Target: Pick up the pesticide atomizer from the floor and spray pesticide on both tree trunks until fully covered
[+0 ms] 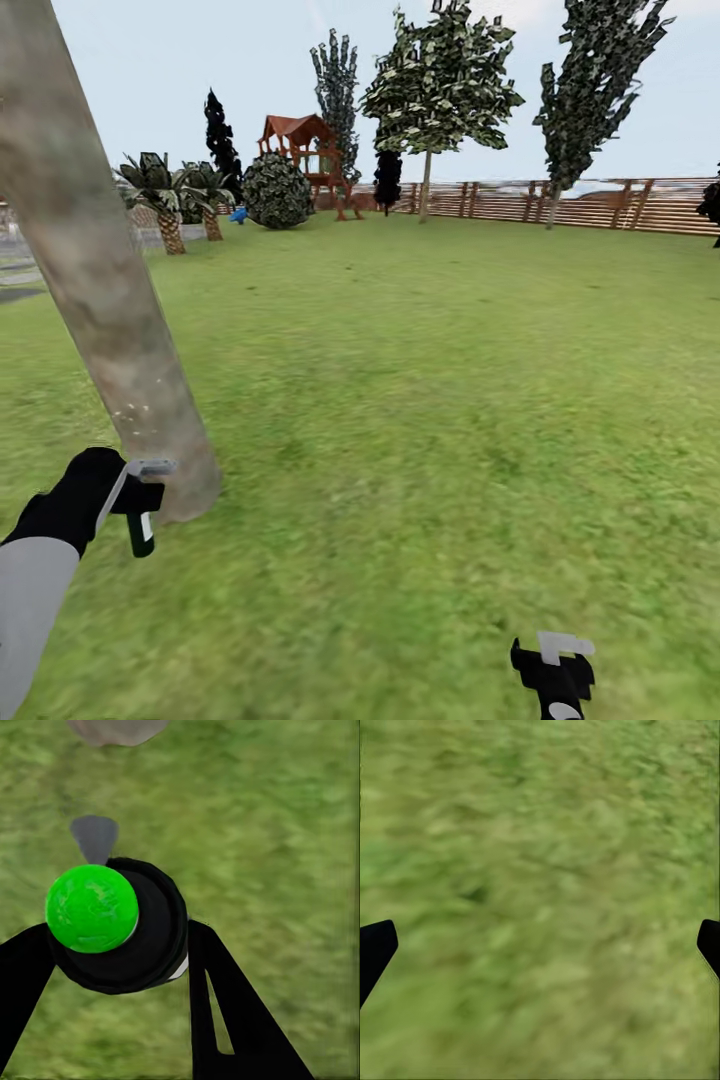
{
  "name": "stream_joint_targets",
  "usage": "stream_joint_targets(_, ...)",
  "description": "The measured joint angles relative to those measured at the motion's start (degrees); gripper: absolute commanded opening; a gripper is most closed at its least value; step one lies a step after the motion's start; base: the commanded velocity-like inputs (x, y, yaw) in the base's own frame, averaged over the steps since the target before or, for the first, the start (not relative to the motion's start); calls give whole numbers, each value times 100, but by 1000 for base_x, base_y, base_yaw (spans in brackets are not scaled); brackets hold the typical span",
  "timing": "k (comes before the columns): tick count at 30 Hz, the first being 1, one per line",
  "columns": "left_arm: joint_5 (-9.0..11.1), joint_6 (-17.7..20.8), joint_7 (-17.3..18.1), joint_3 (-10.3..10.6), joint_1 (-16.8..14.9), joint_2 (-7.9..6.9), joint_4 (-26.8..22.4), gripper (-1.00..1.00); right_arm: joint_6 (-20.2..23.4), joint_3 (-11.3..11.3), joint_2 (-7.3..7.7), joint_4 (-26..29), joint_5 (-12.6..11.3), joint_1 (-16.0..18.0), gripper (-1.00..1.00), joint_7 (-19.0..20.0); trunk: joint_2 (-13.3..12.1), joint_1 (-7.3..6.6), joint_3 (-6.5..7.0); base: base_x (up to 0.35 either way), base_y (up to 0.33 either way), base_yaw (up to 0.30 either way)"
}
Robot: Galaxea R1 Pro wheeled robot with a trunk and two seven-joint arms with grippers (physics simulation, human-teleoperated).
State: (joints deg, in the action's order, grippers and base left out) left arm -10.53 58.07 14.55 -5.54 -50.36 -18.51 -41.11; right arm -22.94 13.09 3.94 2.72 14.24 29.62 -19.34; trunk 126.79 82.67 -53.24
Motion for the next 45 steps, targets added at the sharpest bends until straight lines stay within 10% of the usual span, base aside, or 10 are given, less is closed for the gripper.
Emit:
stream_joint_targets(32,-55,-450,-67,-209,494,153,641,-100,0,0,-7,0,9,0,100,0,0,0,-1,217,-26,122)
stream_joint_targets(45,-58,-574,-103,-625,697,311,508,-100,0,1,-16,0,4,0,100,0,0,0,0,11,0,177)
